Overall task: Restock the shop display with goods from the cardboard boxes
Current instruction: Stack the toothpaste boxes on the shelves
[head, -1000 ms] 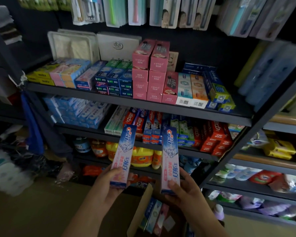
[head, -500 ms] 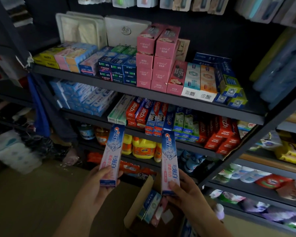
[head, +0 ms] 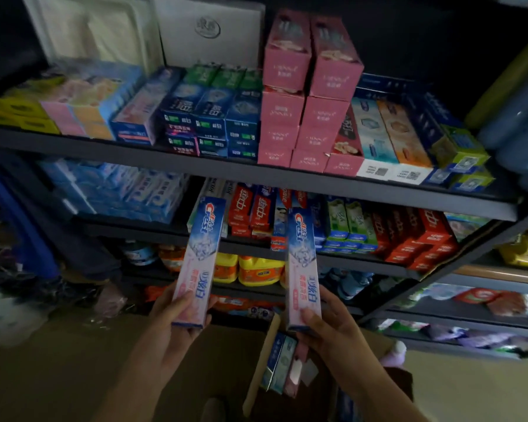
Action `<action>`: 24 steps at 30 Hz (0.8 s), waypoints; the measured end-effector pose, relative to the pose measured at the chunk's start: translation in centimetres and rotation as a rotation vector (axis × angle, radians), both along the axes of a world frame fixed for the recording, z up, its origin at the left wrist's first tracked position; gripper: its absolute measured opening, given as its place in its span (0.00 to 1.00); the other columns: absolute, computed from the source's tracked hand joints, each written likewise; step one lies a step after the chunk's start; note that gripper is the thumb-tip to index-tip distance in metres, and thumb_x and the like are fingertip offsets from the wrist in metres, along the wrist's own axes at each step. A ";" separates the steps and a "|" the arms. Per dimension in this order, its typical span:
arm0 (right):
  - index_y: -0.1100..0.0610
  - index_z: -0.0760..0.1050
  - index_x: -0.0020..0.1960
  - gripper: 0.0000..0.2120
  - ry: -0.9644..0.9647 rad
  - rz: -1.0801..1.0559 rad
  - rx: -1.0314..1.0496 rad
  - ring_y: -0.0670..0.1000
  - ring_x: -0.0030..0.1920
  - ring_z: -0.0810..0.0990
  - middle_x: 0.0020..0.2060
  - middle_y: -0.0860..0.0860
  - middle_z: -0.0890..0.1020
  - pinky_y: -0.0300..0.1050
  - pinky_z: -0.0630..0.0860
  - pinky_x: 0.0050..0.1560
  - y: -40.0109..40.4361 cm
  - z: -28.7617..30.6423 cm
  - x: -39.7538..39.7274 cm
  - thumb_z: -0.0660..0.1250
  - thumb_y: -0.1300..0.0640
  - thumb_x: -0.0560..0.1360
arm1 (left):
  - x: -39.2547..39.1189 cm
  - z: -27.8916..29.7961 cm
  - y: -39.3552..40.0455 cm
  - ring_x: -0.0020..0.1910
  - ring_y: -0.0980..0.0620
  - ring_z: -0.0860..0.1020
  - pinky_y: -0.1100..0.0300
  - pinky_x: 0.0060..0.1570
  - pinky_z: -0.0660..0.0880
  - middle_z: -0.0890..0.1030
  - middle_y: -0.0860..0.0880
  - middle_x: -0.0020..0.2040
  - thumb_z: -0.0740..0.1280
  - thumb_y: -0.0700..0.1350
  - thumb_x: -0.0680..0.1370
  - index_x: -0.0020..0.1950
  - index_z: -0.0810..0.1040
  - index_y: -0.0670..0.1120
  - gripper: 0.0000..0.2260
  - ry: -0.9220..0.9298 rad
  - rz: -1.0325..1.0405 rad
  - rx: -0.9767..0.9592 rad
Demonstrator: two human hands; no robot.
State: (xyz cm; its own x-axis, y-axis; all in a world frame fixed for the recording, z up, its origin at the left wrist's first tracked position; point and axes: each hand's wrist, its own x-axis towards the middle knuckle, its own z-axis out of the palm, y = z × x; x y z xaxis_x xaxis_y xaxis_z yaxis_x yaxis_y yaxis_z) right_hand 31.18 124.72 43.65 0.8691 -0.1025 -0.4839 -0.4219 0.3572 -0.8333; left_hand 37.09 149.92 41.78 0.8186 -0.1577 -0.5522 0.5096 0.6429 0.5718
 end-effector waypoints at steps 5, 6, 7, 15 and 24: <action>0.45 0.73 0.63 0.51 0.022 0.011 -0.021 0.56 0.52 0.84 0.53 0.53 0.83 0.57 0.79 0.53 3.4 -0.3 2.2 0.84 0.40 0.42 | 3.2 -1.0 3.4 0.44 0.45 0.85 0.56 0.34 0.81 0.84 0.43 0.49 0.85 0.46 0.36 0.57 0.78 0.48 0.49 0.006 0.002 -0.019; 0.44 0.73 0.62 0.50 0.021 0.023 -0.019 0.54 0.51 0.84 0.52 0.51 0.84 0.55 0.79 0.52 4.2 -0.2 2.4 0.84 0.40 0.42 | 3.6 -1.1 3.9 0.43 0.45 0.85 0.56 0.33 0.81 0.85 0.44 0.48 0.85 0.46 0.36 0.57 0.78 0.48 0.49 0.008 0.012 -0.033; 0.43 0.74 0.62 0.49 0.021 0.041 -0.025 0.53 0.51 0.84 0.51 0.50 0.84 0.53 0.79 0.51 5.0 -0.1 2.6 0.84 0.40 0.42 | 4.0 -1.1 4.4 0.42 0.46 0.85 0.56 0.33 0.81 0.85 0.44 0.47 0.85 0.46 0.37 0.57 0.78 0.48 0.47 0.009 0.017 -0.037; 0.42 0.72 0.65 0.46 0.010 0.220 -0.107 0.52 0.58 0.81 0.56 0.47 0.82 0.57 0.77 0.59 8.3 1.1 3.5 0.83 0.40 0.50 | 6.1 -2.1 7.8 0.28 0.46 0.83 0.59 0.21 0.77 0.84 0.45 0.33 0.58 0.34 0.79 0.51 0.76 0.44 0.09 0.027 0.081 0.028; 0.48 0.70 0.66 0.27 -0.091 0.398 -0.194 0.40 0.54 0.81 0.52 0.37 0.83 0.33 0.78 0.47 11.0 2.0 4.8 0.75 0.58 0.70 | 4.3 -0.7 10.4 0.30 0.43 0.83 0.56 0.24 0.78 0.84 0.42 0.33 0.77 0.38 0.64 0.57 0.75 0.40 0.23 0.007 0.091 0.061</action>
